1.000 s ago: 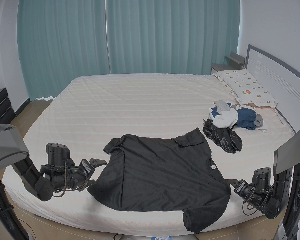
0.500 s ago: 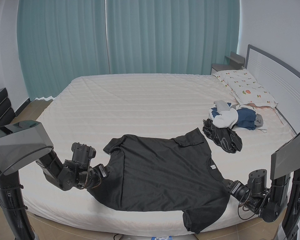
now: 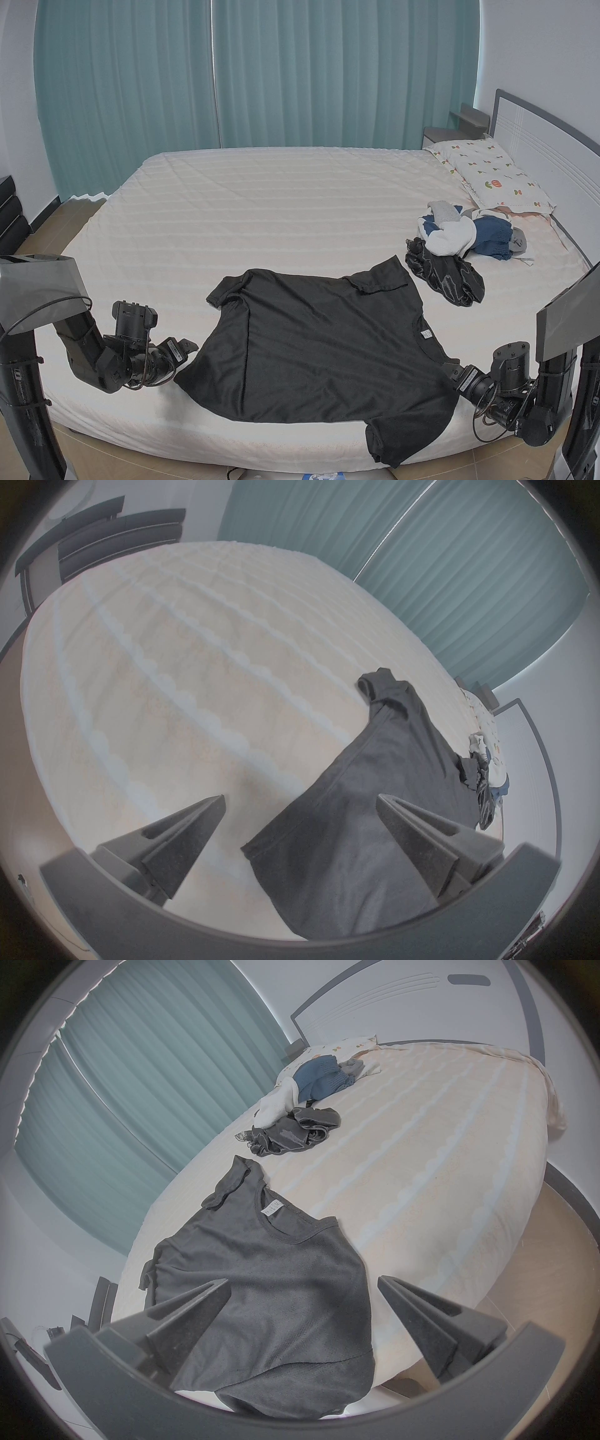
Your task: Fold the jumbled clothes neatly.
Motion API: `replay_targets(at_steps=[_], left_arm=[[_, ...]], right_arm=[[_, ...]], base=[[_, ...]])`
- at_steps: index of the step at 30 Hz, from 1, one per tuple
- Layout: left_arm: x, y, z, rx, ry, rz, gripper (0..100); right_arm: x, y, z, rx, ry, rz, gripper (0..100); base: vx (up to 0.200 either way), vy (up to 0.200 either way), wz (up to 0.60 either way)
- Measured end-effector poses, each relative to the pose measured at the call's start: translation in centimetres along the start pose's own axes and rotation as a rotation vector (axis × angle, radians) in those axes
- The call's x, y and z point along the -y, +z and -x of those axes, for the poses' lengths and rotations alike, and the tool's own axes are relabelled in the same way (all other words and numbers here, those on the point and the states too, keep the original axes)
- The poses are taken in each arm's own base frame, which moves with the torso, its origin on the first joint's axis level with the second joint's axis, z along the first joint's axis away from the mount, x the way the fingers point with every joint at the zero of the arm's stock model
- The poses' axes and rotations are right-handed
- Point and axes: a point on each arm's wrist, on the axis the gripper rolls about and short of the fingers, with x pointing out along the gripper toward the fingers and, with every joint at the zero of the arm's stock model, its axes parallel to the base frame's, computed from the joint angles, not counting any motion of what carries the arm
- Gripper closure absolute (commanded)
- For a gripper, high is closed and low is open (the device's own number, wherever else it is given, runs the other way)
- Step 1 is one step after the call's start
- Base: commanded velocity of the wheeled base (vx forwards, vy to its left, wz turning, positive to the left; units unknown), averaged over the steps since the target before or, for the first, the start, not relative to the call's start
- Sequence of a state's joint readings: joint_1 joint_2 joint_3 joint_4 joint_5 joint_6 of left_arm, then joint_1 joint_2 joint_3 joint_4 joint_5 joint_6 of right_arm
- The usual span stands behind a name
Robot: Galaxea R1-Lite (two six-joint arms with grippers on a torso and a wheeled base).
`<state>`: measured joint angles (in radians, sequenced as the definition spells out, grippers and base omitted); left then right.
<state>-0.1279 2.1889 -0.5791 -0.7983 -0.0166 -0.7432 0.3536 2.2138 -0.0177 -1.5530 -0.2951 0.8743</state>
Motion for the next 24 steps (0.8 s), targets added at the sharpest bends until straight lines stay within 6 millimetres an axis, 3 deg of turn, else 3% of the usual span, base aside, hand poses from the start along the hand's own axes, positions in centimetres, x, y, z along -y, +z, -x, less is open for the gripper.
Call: replay_targets(at_steps=[9, 10, 24], left_arm=[[-0.5, -0.8, -0.8, -0.036, 0.016, -0.001, 0], [-0.4, -0.8, -0.8, -0.035, 0.013, 0.001, 100], [-1.2, -1.9, -0.1, -0.072, 0.048, -0.007, 100]], right_arm=[[0.0, -0.1, 0.0, -0.005, 0.002, 0.0, 0], [0.0, -0.1, 0.0, -0.005, 0.002, 0.0, 0], [0.0, 0.0, 0.0, -0.009, 0.006, -0.001, 0]], base=[[0.0, 0.0, 0.0], [0.0, 0.0, 0.0], [0.0, 0.0, 0.0]])
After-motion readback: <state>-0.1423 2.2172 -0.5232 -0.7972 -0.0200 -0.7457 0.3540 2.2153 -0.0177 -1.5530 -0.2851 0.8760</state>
